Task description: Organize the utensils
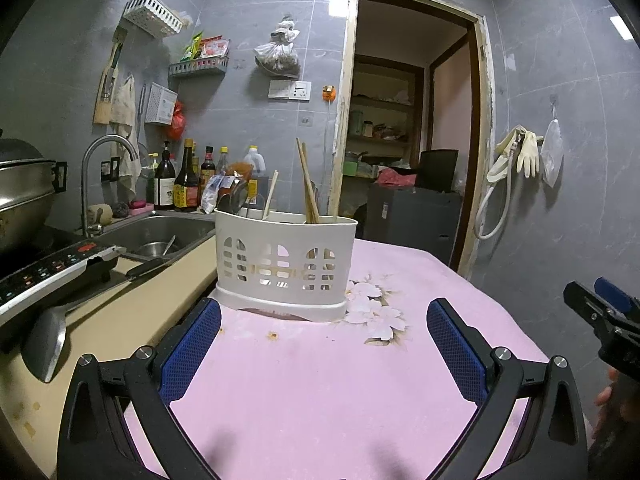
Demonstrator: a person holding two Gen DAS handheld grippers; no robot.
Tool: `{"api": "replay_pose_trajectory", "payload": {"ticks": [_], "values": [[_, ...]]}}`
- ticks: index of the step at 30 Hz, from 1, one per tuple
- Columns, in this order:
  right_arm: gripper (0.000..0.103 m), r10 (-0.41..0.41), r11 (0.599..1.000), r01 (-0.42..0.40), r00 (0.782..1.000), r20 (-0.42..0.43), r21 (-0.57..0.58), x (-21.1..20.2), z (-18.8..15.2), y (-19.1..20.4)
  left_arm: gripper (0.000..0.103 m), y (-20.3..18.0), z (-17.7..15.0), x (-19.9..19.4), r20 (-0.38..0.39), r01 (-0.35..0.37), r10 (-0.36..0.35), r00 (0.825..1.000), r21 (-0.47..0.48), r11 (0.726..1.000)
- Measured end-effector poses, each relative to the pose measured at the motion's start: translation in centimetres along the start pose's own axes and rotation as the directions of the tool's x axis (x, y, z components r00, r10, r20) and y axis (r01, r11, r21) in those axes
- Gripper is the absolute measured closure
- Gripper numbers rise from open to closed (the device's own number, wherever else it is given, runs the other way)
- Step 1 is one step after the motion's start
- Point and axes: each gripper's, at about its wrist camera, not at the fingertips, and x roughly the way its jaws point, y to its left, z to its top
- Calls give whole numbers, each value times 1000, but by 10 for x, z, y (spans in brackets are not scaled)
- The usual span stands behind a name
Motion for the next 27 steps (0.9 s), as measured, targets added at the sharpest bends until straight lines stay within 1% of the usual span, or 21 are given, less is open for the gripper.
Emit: {"api": "replay_pose_trajectory", "payload": {"ticks": [11, 17, 27], "values": [[0, 1, 1000, -1, 1000, -10, 10, 2, 0, -3, 2, 1, -1, -3, 6, -13, 13, 1000, 0, 1000], [0, 1, 1000, 0, 1000, -13, 11, 2, 0, -4, 2, 5, 0, -3, -1, -9, 9, 1000, -17, 1000], [0, -3, 1000, 3, 1000, -18, 16, 2, -2, -6, 2, 6, 0, -3, -1, -9, 9, 1000, -15, 1000]]}}
